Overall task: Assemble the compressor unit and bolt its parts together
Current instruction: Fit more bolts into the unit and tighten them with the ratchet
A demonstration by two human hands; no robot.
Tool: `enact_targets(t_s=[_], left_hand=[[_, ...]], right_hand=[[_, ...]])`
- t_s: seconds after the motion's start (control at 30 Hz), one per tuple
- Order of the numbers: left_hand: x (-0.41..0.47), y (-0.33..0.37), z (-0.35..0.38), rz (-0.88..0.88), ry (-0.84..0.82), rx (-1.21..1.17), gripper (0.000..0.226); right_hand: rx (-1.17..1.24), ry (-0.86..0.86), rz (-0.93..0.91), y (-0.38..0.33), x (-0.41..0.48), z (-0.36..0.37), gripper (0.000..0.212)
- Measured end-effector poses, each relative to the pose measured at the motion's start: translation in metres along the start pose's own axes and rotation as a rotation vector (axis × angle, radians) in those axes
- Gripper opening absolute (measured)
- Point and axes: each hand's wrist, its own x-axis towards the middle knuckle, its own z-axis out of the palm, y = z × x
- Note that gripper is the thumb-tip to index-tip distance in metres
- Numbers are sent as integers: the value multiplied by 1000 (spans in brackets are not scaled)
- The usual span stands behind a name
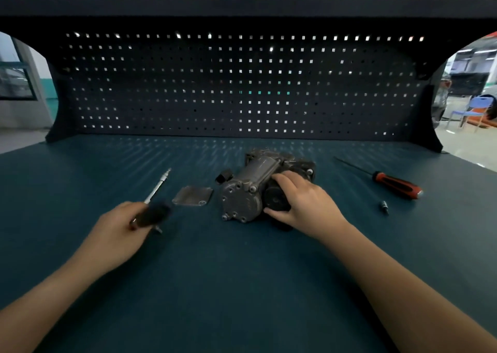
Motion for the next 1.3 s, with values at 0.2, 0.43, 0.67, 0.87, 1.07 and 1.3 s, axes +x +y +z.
enact_targets(t_s=[0.2, 0.43, 0.67, 0.87, 1.07, 1.3], left_hand=[[24, -2, 34, -306, 33, -506, 26], [25, -5, 34, -197, 154, -519, 26], [11, 27, 15, 74, 101, -724, 28], [41, 76, -5, 44, -95, -822, 35], [77, 94, -1, 45, -205, -1009, 42], [105, 107, 17, 129, -162, -946, 57]], right_hand=[[-54, -28, -66, -11, 5, -14, 49], [-38, 47, -164, -38, 6, -62, 34], [11, 122, -195, -53, 12, -99, 41], [205, 136, -20, -28, 46, -125, 50], [361, 37, 119, 9, 82, -128, 51], [546, -126, 278, 44, 123, -123, 34]])
